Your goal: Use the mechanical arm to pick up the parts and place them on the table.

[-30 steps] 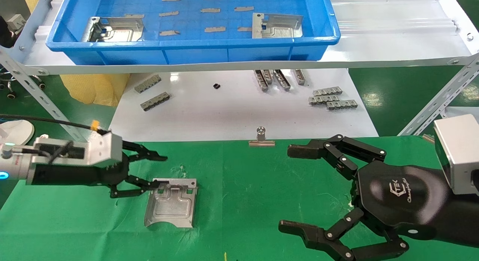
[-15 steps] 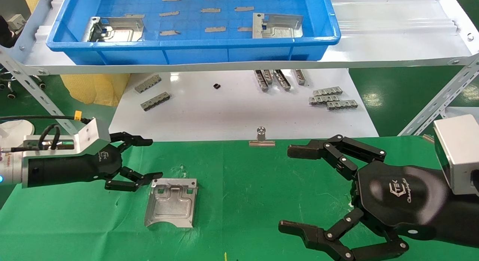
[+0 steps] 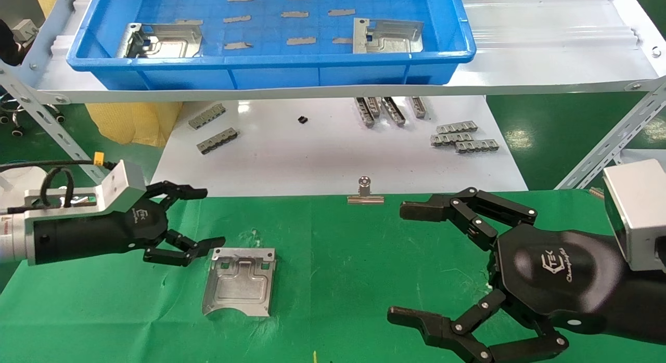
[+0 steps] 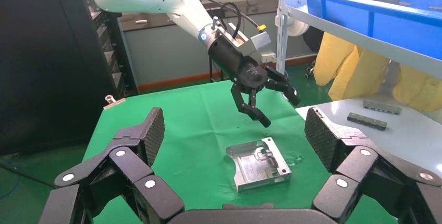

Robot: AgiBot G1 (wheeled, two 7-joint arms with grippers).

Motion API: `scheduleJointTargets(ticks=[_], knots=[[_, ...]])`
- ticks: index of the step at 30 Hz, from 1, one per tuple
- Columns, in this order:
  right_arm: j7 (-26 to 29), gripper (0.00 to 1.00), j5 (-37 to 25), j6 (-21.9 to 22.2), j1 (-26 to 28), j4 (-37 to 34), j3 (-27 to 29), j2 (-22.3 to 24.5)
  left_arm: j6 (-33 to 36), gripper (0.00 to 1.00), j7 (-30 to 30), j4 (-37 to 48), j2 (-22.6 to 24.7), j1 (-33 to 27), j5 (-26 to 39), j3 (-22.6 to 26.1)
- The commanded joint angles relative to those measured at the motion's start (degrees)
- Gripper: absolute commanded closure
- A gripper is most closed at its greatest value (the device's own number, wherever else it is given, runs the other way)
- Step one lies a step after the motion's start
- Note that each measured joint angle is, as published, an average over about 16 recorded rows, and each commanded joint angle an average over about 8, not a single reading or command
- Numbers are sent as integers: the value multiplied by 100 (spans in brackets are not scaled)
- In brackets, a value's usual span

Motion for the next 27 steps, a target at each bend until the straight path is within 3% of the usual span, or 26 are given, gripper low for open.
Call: scheduleJointTargets(ticks=[1, 27], knots=[[0, 0, 0, 0, 0, 0, 0, 0, -7, 0, -141, -253, -68, 121, -80, -92], [0, 0, 0, 0, 0, 0, 0, 0, -103, 0, -2013, -3606, -971, 1729, -1137, -1317]])
